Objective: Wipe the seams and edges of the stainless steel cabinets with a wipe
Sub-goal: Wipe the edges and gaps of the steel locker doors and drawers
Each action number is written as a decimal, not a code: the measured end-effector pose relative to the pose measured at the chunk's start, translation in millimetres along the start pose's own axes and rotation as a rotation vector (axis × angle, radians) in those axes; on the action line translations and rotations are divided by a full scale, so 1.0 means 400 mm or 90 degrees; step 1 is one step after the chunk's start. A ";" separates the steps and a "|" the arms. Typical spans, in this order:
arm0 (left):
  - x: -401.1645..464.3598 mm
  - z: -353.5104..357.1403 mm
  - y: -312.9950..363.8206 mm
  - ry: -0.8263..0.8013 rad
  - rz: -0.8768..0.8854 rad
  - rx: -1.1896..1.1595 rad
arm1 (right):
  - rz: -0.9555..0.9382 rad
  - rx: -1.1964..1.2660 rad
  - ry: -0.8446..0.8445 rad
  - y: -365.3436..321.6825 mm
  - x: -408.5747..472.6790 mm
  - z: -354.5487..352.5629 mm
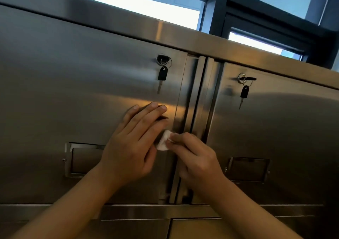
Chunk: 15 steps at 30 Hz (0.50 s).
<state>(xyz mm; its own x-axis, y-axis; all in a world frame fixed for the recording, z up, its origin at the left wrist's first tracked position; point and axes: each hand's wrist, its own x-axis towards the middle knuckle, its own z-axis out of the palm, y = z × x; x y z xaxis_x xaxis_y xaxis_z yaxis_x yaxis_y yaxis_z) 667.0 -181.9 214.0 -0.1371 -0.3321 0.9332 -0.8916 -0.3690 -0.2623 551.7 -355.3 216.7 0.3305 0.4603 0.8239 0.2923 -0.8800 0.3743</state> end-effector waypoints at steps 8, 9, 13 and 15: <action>-0.001 -0.004 0.001 -0.005 -0.004 -0.002 | -0.017 -0.087 0.025 0.043 0.113 -0.133; 0.000 -0.005 0.002 -0.004 -0.006 -0.006 | -0.013 -0.105 0.031 0.055 0.140 -0.145; 0.000 -0.007 0.002 -0.004 -0.007 -0.011 | -0.005 -0.169 -0.002 0.105 0.215 -0.152; 0.000 -0.006 0.002 -0.004 -0.007 -0.007 | -0.007 -0.184 -0.014 0.116 0.218 -0.143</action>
<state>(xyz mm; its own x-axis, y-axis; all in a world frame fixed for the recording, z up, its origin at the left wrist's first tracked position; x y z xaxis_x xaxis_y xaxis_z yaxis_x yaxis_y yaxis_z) 665.2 -180.3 214.1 -0.1250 -0.3331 0.9346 -0.8975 -0.3635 -0.2496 542.9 -362.7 330.2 0.3492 0.4693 0.8111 0.0287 -0.8705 0.4913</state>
